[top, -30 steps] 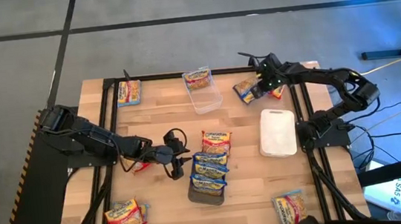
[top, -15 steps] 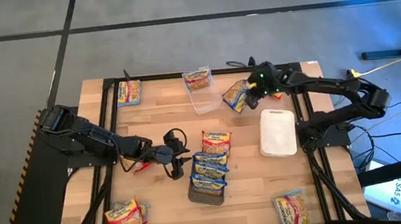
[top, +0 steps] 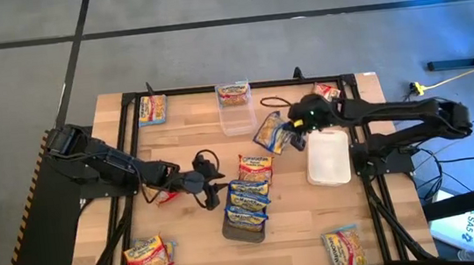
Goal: Sort Maruchan noodles
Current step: Put the blue noodle pack into the black bin
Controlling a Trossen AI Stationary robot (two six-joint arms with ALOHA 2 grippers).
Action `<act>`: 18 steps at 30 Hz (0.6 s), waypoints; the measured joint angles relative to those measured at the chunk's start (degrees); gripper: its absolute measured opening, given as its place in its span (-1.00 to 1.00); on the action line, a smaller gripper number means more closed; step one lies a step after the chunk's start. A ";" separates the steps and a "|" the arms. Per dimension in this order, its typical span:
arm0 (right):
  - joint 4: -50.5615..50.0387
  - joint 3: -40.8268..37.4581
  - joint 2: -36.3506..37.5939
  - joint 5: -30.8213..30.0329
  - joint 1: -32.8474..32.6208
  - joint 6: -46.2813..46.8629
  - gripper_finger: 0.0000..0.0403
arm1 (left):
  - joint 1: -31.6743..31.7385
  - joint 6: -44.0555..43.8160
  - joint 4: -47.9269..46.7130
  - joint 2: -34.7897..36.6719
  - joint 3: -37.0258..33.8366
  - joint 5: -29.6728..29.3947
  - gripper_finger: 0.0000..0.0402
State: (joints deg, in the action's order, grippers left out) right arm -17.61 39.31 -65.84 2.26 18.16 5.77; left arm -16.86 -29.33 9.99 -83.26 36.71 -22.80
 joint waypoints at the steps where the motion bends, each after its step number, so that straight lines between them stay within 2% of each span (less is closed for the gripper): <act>1: 0.39 0.00 0.36 -0.43 -1.40 0.22 -1.00 | 0.15 -0.04 1.08 0.03 0.00 0.45 -0.24; 7: 1.89 0.00 1.42 -5.73 -10.02 1.30 -1.00 | 2.80 -0.34 5.87 2.39 -0.09 2.16 0.02; 13: 6.88 0.02 1.31 -10.69 -17.25 1.01 -1.00 | 7.19 -1.39 12.59 4.70 0.04 8.05 0.30; 18: 13.98 0.07 0.65 -12.49 -22.31 -1.80 -1.00 | 9.66 -3.91 17.98 4.92 0.15 11.82 0.39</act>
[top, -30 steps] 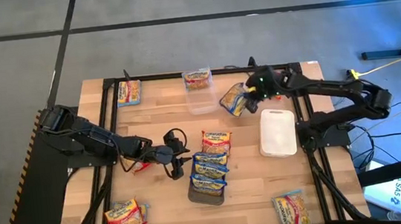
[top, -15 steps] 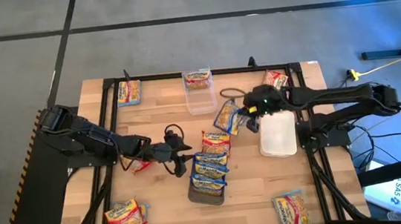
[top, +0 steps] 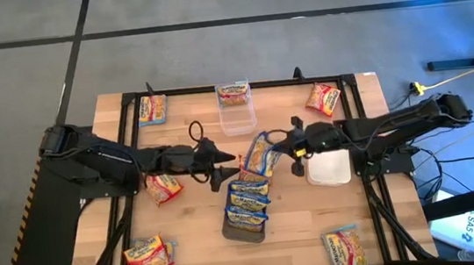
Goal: Sort Maruchan noodles
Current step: Put the blue noodle pack into the black bin
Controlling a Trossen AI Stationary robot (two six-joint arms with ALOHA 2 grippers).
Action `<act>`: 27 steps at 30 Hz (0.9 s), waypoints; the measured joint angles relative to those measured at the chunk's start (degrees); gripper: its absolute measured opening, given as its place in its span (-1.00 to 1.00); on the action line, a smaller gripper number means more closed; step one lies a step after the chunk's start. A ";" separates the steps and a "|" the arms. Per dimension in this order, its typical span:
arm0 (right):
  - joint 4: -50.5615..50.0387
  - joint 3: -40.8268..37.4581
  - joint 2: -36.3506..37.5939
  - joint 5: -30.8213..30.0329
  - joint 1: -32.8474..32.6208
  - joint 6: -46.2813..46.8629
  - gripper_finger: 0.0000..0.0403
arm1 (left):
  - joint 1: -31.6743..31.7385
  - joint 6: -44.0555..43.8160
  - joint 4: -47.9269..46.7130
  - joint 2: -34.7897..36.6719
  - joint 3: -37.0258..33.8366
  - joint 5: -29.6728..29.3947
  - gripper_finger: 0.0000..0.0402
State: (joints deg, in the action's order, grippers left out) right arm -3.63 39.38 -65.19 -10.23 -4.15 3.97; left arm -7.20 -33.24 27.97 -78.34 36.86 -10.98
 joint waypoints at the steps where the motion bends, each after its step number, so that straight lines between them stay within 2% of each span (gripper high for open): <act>1: 0.83 0.00 -0.32 -0.63 -0.92 -0.59 -1.00 | 0.18 -0.68 -0.08 -0.21 -0.05 0.03 0.39; 7: 7.71 0.00 -3.61 -2.20 -4.52 -3.28 -1.00 | 0.33 -2.73 1.94 -0.13 -0.11 0.07 0.39; 15: 15.42 0.15 -9.79 -2.26 -4.49 -7.41 -1.00 | -1.11 -2.95 5.05 -0.16 -0.09 -0.92 0.38; 21: 15.21 4.74 -13.89 -2.24 -4.49 -10.40 -1.00 | -1.07 -5.91 4.10 -2.25 0.00 -1.50 0.38; 27: 10.29 9.34 -16.72 -2.20 -4.52 -11.81 -1.00 | -1.09 -7.21 4.04 -6.08 1.31 0.27 0.38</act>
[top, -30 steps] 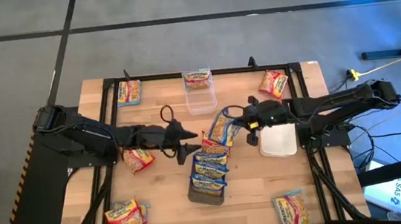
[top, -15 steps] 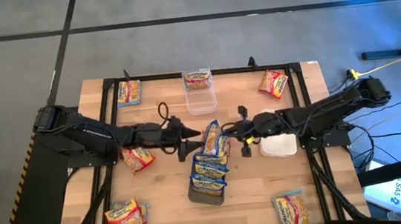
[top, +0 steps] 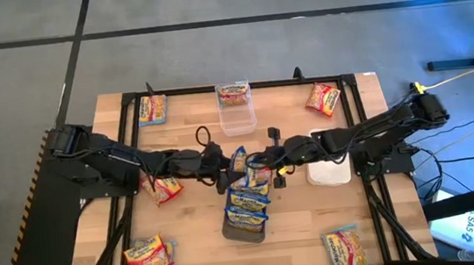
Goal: Sort Maruchan noodles
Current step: Put the blue noodle pack into the black bin
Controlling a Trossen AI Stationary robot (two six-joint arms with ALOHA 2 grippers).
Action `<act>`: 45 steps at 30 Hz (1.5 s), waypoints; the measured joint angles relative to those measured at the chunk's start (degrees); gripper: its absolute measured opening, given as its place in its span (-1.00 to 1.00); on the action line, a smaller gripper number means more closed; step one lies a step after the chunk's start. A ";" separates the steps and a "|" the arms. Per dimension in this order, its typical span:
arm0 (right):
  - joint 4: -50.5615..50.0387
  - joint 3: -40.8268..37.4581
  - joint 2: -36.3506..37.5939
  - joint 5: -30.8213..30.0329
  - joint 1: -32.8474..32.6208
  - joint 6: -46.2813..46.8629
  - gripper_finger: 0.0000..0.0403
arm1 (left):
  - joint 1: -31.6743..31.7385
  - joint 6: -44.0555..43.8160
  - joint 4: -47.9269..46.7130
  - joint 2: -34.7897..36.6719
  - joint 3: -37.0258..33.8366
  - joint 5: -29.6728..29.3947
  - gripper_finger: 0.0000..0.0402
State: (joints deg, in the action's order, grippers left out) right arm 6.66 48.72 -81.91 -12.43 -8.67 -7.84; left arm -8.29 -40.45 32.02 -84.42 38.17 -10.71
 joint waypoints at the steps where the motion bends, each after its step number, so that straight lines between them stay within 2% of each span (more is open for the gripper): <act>1: -0.59 0.38 -0.08 -0.02 0.00 -0.02 -1.00 | 0.00 0.02 -0.03 -0.01 0.02 -0.07 0.38; 5: -1.29 0.90 -0.37 0.85 0.04 0.48 -1.00 | 0.14 0.04 -0.22 0.00 0.01 -0.08 0.30; 11: -0.75 1.04 -0.36 3.89 0.07 5.93 -0.84 | 0.58 0.90 -0.29 0.02 0.00 1.24 -0.08; 16: -3.83 1.61 1.20 6.47 0.04 6.08 -0.43 | 0.57 4.38 -0.46 1.04 -0.09 1.47 -0.28; 20: -20.25 6.51 4.75 6.57 0.04 7.42 -0.05 | 0.19 10.03 -0.22 3.39 -0.09 1.49 -0.30; 23: -33.31 10.47 7.52 6.68 0.04 10.02 0.17 | -0.20 15.42 0.61 5.64 -0.06 1.34 -0.30; 26: -35.05 8.93 10.32 7.48 0.04 12.09 0.30 | -0.08 21.15 3.95 7.21 -0.06 1.94 -0.31; 28: -27.21 4.01 12.00 7.49 0.04 12.36 0.34 | 0.30 23.87 7.04 8.06 -0.09 3.97 -0.31; 30: -14.48 -2.78 12.99 7.52 0.04 12.10 0.35 | 0.62 27.00 11.37 8.11 -0.06 6.16 -0.31; 33: 11.05 -12.94 12.27 7.52 0.04 12.11 0.34 | 0.63 31.28 16.82 8.06 -0.06 7.27 -0.31; 35: 28.15 -17.41 10.27 7.52 0.04 12.57 0.34 | 0.41 34.23 19.23 7.92 0.02 7.16 -0.31; 37: 40.19 -19.81 8.20 7.52 0.04 13.95 0.34 | -0.12 37.17 21.09 7.76 0.00 6.46 -0.31; 39: 48.03 -20.50 5.75 7.52 0.04 14.84 0.34 | -0.81 39.97 23.95 7.68 -0.02 5.53 -0.31; 45: 59.46 -18.19 -1.88 7.52 0.04 13.53 0.33 | -1.27 43.86 29.24 7.17 -0.02 3.80 -0.31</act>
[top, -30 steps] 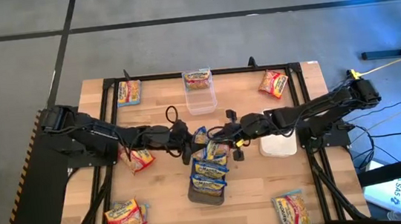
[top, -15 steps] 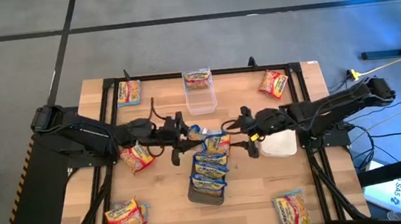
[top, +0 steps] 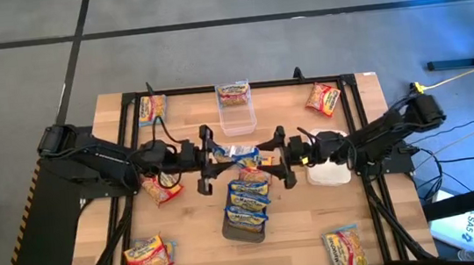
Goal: Sort Maruchan noodles
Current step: Put the blue noodle pack into the black bin
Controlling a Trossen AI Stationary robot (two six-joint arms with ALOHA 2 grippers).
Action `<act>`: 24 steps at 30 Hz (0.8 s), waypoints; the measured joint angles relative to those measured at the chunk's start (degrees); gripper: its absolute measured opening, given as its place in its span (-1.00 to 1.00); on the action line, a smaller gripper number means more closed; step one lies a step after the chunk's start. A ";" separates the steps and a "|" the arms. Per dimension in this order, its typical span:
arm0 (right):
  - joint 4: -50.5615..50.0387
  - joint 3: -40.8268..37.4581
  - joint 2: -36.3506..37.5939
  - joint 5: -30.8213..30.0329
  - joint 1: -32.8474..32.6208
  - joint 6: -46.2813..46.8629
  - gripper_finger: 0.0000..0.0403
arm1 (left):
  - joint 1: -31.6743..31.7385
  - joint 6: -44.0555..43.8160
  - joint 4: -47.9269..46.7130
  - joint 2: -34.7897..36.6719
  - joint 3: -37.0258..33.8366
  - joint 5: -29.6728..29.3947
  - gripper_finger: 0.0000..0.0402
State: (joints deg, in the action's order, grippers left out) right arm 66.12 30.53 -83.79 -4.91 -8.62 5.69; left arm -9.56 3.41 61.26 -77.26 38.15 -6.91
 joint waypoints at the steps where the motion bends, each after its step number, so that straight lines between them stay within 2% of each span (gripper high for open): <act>1: 0.62 0.36 -0.64 0.00 0.00 -0.42 0.33 | -0.02 0.01 -0.16 -0.04 0.00 -0.51 -0.31; 10: -2.27 2.55 2.06 1.53 0.00 -2.00 0.33 | -0.71 0.33 -1.61 -0.09 0.00 -2.55 -0.32; 20: -20.48 2.58 13.04 0.39 0.00 0.05 0.33 | -0.72 0.19 -3.64 -0.13 -0.02 -3.56 -0.32; 24: -20.37 2.63 15.67 -0.13 0.00 0.09 0.33 | -0.70 -0.10 -4.56 -0.13 -0.04 -4.57 -0.32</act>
State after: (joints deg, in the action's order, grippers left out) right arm 45.75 33.16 -68.11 -5.04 -8.62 5.78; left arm -10.26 3.31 56.70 -77.38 38.11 -11.49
